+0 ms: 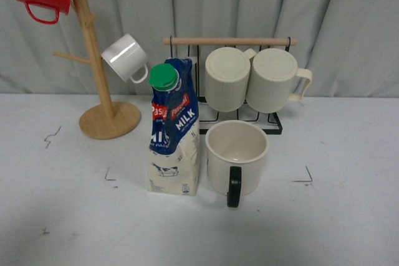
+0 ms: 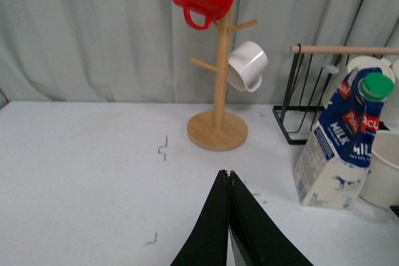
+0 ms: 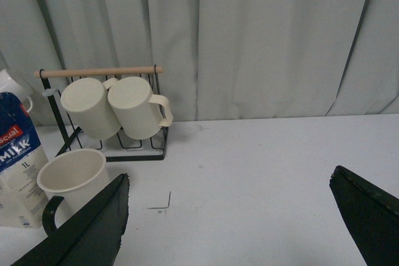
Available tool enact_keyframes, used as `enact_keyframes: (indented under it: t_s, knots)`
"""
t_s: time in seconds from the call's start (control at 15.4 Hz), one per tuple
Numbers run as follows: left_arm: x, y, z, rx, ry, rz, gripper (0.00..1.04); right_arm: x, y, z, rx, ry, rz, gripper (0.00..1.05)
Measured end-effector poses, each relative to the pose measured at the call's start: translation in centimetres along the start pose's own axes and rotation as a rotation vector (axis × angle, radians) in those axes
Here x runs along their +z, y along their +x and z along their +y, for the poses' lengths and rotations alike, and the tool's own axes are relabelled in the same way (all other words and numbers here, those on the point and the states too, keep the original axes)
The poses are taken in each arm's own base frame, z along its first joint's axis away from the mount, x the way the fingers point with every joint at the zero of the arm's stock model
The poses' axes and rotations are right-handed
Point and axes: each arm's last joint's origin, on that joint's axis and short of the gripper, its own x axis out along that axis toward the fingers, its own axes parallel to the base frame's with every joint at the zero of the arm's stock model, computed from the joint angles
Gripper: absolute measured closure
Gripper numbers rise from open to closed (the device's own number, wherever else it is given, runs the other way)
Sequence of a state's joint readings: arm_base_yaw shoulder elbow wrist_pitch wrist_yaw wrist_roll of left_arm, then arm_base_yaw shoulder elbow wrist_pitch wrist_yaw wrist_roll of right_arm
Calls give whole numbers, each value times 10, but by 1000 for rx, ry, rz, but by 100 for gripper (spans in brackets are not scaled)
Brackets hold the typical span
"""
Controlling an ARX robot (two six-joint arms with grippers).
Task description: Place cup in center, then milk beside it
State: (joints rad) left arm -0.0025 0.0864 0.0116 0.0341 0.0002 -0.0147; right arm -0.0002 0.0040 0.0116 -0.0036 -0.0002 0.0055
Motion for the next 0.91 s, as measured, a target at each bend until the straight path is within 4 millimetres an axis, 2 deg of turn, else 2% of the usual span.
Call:
enact_keyframes:
  t_s: [0.13, 0.91]
  knots:
    - [5, -6, 0, 0, 0, -57, 103, 0, 0, 0, 0, 0, 0, 6]
    - [3, -5, 0, -1, 0, -43, 103, 0, 0, 0, 0, 0, 0, 6]
